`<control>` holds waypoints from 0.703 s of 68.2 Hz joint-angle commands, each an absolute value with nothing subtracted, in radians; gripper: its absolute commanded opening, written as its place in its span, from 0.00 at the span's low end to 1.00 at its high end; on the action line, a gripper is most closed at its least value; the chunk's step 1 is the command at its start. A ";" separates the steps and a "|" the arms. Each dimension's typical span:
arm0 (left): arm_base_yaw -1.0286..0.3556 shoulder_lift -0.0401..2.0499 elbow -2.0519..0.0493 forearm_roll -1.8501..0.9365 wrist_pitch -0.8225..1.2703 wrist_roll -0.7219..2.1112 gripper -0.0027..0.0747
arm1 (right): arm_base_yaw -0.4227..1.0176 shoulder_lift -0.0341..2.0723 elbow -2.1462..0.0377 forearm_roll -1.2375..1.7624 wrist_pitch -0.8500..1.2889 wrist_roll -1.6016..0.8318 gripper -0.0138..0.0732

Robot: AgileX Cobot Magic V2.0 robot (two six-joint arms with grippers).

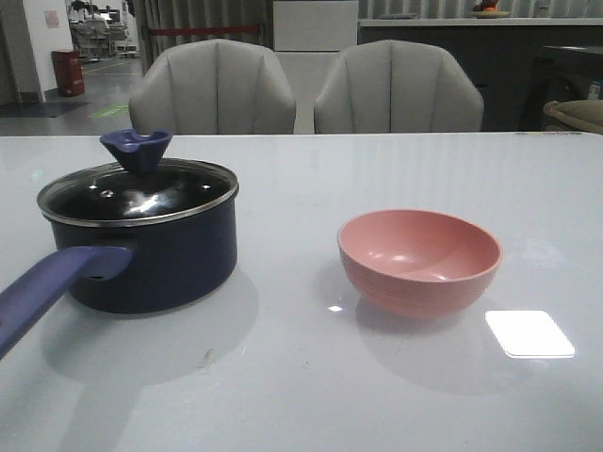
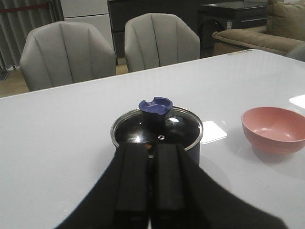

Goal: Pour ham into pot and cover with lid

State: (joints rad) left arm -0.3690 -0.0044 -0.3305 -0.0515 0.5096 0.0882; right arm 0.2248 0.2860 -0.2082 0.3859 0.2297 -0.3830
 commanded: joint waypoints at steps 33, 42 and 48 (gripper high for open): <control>-0.149 -0.011 -0.082 0.006 0.076 0.080 0.19 | 0.225 0.291 -0.238 0.392 0.162 -0.384 0.33; -0.063 -0.026 -0.008 0.014 -0.028 0.035 0.19 | 0.225 0.291 -0.238 0.392 0.162 -0.384 0.33; -0.038 -0.026 0.025 0.039 -0.070 -0.045 0.19 | 0.225 0.291 -0.238 0.392 0.162 -0.384 0.33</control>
State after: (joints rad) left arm -0.0624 -0.0044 0.0048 0.0173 0.0898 0.0327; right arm 0.2248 0.2860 -0.2082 0.3859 0.2314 -0.3830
